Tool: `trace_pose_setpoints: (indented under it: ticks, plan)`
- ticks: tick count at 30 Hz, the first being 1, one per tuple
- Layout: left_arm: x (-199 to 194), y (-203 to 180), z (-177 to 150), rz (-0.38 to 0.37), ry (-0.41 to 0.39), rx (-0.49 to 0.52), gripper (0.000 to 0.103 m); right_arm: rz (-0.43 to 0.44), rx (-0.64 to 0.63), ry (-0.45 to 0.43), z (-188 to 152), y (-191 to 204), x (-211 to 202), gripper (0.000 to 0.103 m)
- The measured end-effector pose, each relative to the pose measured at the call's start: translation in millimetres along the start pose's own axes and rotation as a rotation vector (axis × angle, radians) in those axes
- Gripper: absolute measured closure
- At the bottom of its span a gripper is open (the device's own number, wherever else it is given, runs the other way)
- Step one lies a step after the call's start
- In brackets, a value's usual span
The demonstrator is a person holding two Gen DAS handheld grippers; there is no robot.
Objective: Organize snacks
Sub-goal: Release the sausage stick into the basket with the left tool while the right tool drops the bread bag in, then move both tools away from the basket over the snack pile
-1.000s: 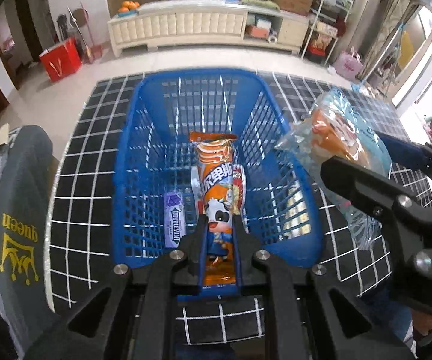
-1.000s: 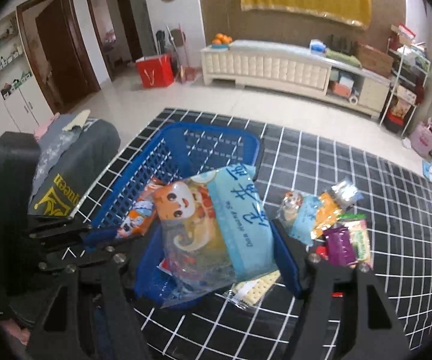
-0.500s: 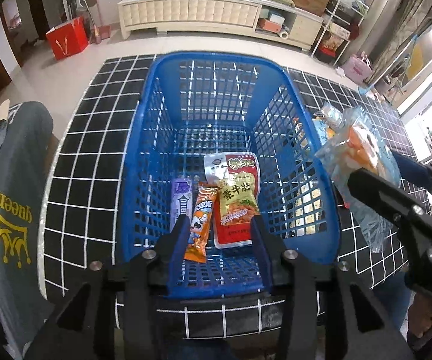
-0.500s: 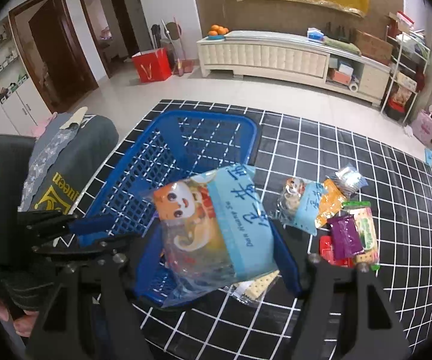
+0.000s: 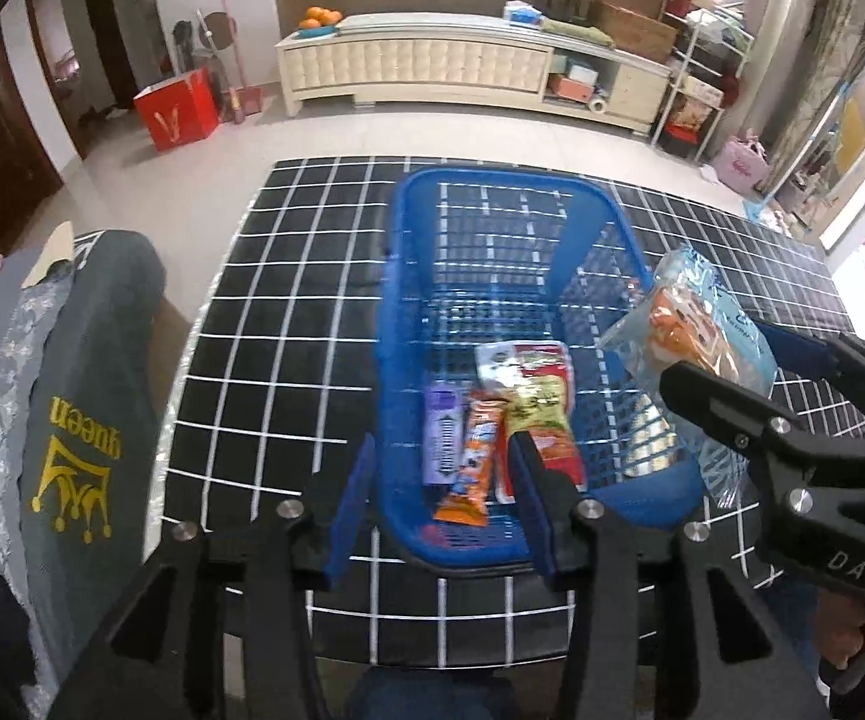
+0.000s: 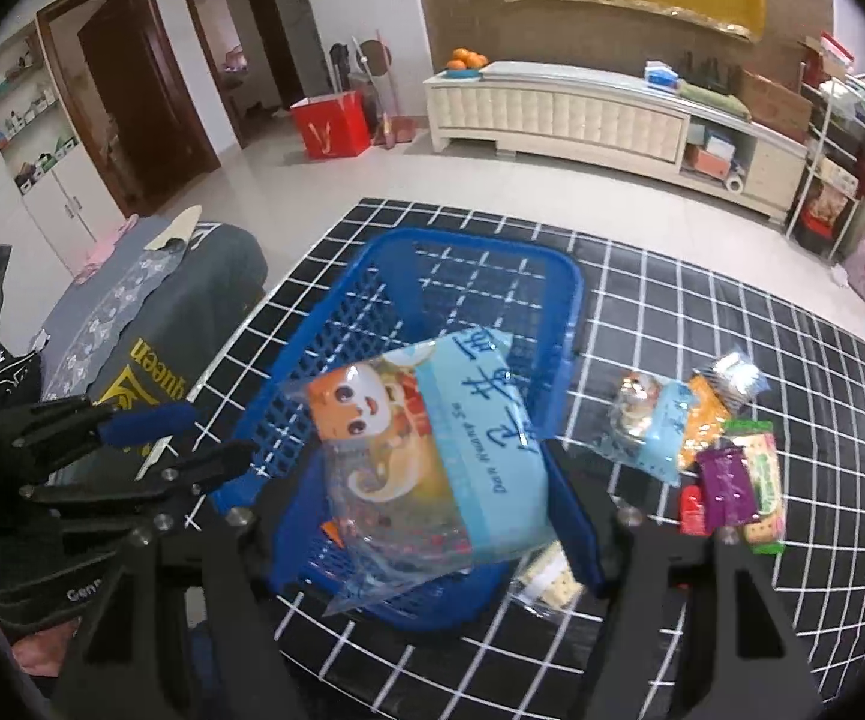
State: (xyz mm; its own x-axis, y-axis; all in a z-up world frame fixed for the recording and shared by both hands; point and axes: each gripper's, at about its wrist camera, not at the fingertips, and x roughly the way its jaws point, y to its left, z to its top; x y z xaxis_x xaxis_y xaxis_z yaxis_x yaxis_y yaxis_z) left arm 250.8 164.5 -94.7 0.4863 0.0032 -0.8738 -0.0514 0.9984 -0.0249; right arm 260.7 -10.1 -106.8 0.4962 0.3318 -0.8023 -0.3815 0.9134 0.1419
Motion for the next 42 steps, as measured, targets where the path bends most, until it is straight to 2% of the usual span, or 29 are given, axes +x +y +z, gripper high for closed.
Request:
trace_pose_setpoints:
  ticks: [11, 24, 27, 34, 42]
  plan:
    - [17, 29, -2, 0.002, 0.013, -0.051, 0.059, 0.007, -0.015, 0.090, -3, 12, 41, 0.030]
    - [21, 29, -3, 0.006, 0.016, -0.050, 0.059, -0.011, -0.057, 0.153, -8, 19, 53, 0.026]
    - [21, 28, -4, 0.003, 0.019, -0.049, 0.059, -0.039, -0.063, 0.116, -8, 20, 46, 0.025]
    - [1, 19, -6, -0.005, -0.004, -0.045, 0.059, -0.045, -0.035, 0.050, -7, 12, 13, 0.021]
    - [-40, -23, -13, -0.014, -0.063, 0.001, 0.059, -0.085, 0.012, -0.025, -21, -12, -48, 0.016]
